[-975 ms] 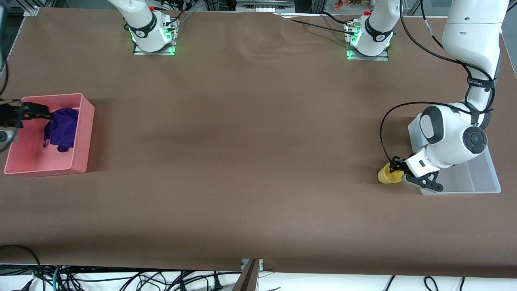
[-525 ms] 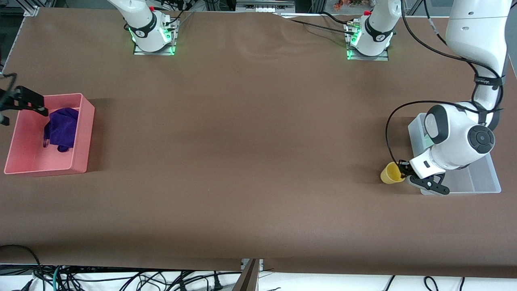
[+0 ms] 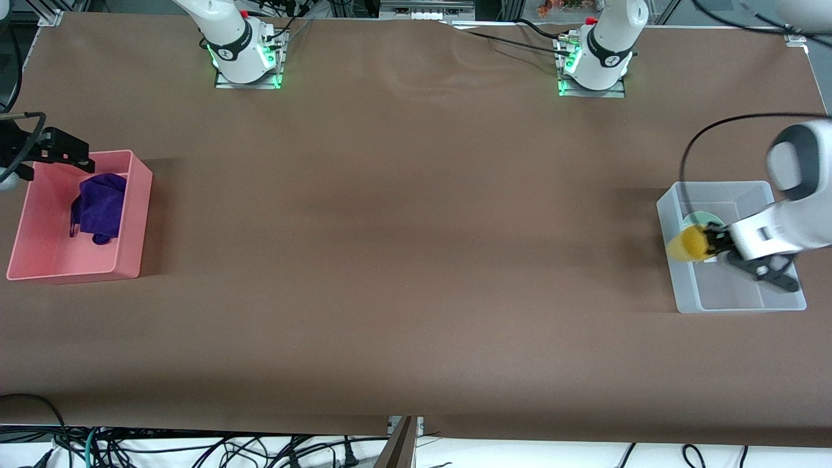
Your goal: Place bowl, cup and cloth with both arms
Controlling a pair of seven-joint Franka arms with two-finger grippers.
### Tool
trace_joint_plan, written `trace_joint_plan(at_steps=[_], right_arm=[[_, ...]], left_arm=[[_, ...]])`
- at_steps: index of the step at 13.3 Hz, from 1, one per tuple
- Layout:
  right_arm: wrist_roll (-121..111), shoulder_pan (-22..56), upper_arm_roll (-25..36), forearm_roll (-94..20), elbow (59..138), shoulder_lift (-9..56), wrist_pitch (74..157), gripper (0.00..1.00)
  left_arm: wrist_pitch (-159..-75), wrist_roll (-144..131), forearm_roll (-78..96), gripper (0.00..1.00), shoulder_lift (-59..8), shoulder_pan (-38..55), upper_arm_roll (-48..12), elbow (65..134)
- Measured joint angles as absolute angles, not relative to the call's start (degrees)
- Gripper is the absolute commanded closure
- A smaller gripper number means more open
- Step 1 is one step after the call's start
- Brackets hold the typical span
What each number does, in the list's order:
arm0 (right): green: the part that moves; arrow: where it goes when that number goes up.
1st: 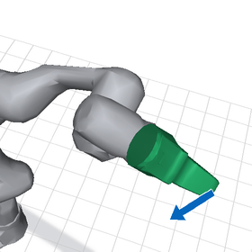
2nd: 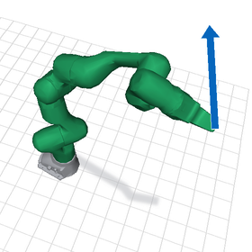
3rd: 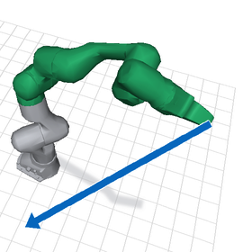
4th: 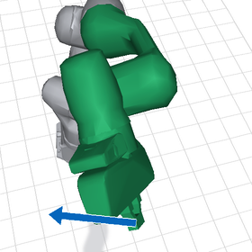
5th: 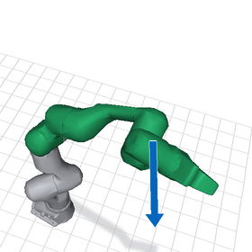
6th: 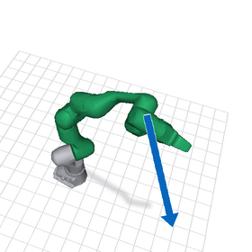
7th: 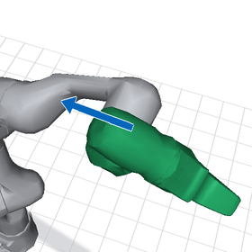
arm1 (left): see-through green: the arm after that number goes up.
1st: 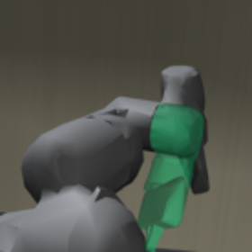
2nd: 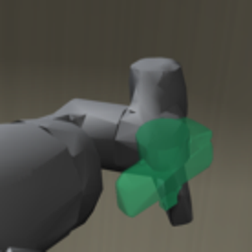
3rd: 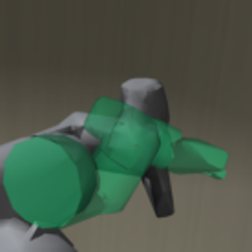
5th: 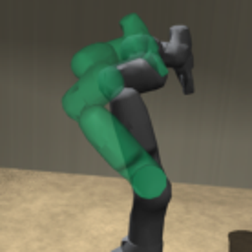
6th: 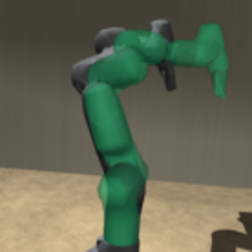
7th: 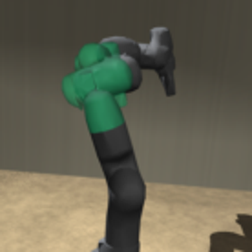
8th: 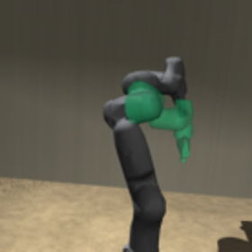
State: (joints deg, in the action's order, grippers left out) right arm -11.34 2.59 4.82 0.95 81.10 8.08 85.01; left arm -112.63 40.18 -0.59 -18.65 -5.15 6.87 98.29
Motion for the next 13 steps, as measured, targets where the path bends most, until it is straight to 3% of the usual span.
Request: trace_joint_plan(at_steps=[3,6,7,9,13], right_arm=[[-11.3,2.4,4.8,1.0,81.1,8.3,83.2,0.0],[-11.3,2.4,4.8,1.0,81.1,8.5,83.2,0.0],[-11.3,2.4,4.8,1.0,81.1,8.5,83.2,0.0],[-11.3,2.4,4.8,1.0,81.1,8.5,83.2,0.0],[-11.3,2.4,4.8,1.0,81.1,8.5,83.2,0.0]], left_arm=[[-112.7,50.8,-2.4,1.0,-18.6,-10.0,9.2,99.8],[-122.1,52.4,-2.4,1.0,-19.5,-12.1,9.4,106.8],[-125.3,52.4,-2.4,0.91,-19.9,-12.1,9.4,109.2],[-127.4,52.3,-2.4,0.0,-20.2,-12.0,9.1,111.4],[-127.8,51.5,-2.4,0.0,-19.5,-11.6,8.8,110.9]])
